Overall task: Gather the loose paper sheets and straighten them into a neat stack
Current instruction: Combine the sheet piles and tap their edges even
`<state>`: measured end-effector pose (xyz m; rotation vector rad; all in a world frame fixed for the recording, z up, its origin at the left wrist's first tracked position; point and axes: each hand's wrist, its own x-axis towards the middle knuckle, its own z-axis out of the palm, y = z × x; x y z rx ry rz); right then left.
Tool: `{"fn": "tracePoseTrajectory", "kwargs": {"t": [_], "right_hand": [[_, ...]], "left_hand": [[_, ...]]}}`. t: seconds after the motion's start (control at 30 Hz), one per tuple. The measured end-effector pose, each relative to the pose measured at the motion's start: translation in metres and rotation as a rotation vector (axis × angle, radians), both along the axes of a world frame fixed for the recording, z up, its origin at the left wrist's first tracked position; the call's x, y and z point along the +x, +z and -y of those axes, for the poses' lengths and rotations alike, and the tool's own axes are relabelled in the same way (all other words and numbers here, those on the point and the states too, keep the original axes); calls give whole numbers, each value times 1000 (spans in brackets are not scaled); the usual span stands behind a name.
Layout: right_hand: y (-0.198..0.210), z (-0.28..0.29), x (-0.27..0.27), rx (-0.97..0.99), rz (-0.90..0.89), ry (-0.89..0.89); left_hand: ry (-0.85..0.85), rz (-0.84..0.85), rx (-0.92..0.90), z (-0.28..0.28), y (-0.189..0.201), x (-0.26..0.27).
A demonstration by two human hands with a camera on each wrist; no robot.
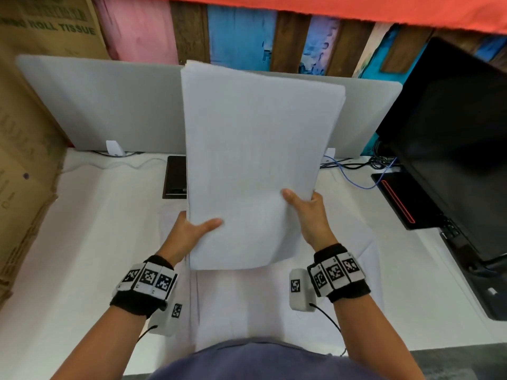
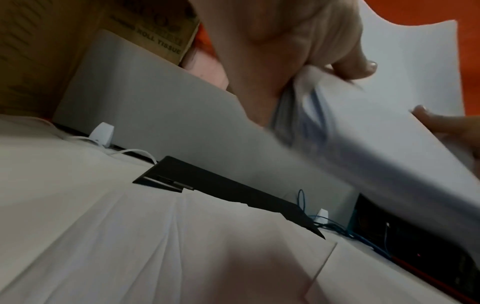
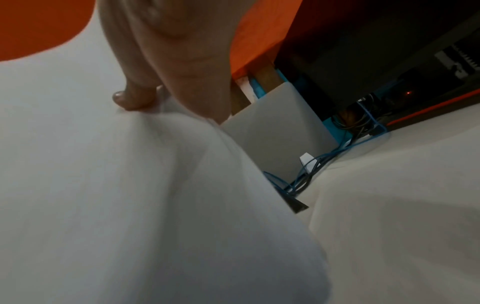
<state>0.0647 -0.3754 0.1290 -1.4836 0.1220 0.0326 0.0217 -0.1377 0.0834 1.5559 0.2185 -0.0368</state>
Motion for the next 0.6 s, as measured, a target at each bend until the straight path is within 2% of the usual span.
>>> {"fn": "tracePoseTrajectory", "kwargs": {"t": [0.13, 0.3, 0.43, 0.5, 0.6], "right_hand": [[4, 6, 2, -29, 28, 7], [1, 8, 4, -73, 33, 67], [-19, 4, -3, -152, -16, 123], [-26, 3, -4, -179, -9, 68], [-29, 1, -1, -190, 28, -17]], "left_hand": [[-44, 24, 7, 10, 9, -5], [115, 72, 33, 18, 5, 0], [242, 55, -59, 20, -6, -2], [236, 8, -100, 21, -13, -6], [107, -125, -185, 20, -23, -12]]}}
